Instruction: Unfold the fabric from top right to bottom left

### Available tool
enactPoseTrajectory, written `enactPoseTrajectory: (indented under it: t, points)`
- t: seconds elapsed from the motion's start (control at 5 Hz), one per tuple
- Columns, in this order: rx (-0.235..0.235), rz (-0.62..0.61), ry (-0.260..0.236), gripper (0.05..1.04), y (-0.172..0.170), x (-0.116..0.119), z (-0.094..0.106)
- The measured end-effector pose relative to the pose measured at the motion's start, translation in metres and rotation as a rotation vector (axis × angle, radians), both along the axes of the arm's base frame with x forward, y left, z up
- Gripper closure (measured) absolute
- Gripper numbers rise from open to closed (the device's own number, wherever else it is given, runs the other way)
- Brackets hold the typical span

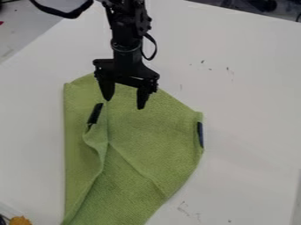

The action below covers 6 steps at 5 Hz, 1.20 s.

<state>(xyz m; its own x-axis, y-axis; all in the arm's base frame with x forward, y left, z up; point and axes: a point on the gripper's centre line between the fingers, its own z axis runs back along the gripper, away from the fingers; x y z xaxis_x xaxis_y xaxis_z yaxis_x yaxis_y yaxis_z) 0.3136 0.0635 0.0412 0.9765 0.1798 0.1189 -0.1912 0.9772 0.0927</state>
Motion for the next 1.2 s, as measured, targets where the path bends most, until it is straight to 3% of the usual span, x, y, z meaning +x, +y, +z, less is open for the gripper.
enactPoseTrajectory:
  t: [0.4, 0.8, 1.0, 1.2]
  points:
    - [-0.037, 0.062, 0.057, 0.140, 0.039, -0.015, -0.013]
    - [-0.059, 0.083, 0.078, 0.738, 0.045, -0.021, -0.024]
    - [-0.080, 0.078, 0.103, 0.934, 0.045, -0.024, -0.031]
    - [-0.087, 0.077, 0.108, 1.022, 0.045, -0.022, -0.032]
